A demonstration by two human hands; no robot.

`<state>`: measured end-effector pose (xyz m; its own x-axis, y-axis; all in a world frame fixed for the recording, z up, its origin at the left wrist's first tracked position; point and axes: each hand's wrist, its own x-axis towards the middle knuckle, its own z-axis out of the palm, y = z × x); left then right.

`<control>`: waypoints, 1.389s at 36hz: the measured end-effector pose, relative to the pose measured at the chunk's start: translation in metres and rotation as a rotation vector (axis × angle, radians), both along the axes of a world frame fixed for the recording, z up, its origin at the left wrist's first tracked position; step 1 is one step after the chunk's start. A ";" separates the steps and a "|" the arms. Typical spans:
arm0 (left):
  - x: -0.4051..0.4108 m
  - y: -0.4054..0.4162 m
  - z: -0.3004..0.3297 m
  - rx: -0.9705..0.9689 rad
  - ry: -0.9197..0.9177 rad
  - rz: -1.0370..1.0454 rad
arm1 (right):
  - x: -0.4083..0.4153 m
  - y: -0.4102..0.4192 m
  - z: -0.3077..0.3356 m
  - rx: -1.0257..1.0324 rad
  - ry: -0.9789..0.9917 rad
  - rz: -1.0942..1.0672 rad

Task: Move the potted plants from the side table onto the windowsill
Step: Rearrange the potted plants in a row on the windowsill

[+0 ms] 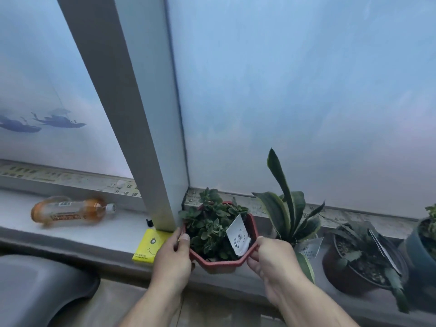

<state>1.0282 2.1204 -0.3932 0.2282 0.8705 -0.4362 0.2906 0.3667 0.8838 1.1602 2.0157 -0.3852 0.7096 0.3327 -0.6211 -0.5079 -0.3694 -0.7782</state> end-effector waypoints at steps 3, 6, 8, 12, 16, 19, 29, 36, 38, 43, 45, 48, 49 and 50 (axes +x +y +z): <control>0.004 -0.002 -0.003 -0.113 -0.118 0.145 | 0.001 -0.002 0.006 -0.016 -0.011 0.013; 0.009 -0.012 -0.010 -0.129 -0.124 0.175 | 0.001 -0.001 0.016 0.018 -0.046 0.058; 0.010 -0.021 -0.014 -0.117 -0.088 0.138 | 0.003 0.002 0.012 0.015 -0.052 0.076; 0.009 -0.024 -0.020 -0.026 -0.051 0.072 | -0.002 0.008 0.003 -0.003 -0.115 0.030; 0.006 -0.010 -0.019 -0.061 -0.119 0.018 | -0.010 0.011 0.001 -0.034 -0.085 0.006; 0.004 -0.008 -0.020 -0.067 -0.165 0.017 | -0.015 0.010 -0.007 -0.043 -0.059 0.028; 0.004 -0.009 -0.040 -0.014 -0.104 0.010 | -0.021 0.013 -0.013 -0.059 -0.058 -0.019; 0.002 0.003 -0.024 -0.080 -0.205 0.071 | -0.042 0.004 -0.008 -0.039 0.074 -0.015; 0.002 -0.001 -0.023 -0.079 -0.169 0.095 | -0.041 0.005 -0.002 -0.049 0.037 -0.026; 0.003 -0.011 -0.018 -0.070 -0.179 0.047 | -0.034 0.006 0.002 -0.004 -0.119 -0.048; 0.002 -0.013 -0.014 -0.071 -0.213 -0.007 | -0.033 0.007 -0.001 0.006 -0.134 -0.055; -0.001 -0.010 -0.016 -0.068 -0.219 -0.056 | -0.035 0.007 -0.005 0.026 -0.125 -0.065; -0.001 -0.010 -0.017 -0.069 -0.215 -0.060 | -0.035 0.007 -0.005 0.027 -0.131 -0.064; -0.003 -0.010 -0.018 -0.067 -0.208 -0.062 | -0.035 0.008 -0.006 0.028 -0.137 -0.065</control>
<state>1.0255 2.1107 -0.4114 0.3715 0.8226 -0.4306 0.1281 0.4139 0.9013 1.1251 2.0233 -0.3910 0.8077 0.2986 -0.5083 -0.4186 -0.3166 -0.8512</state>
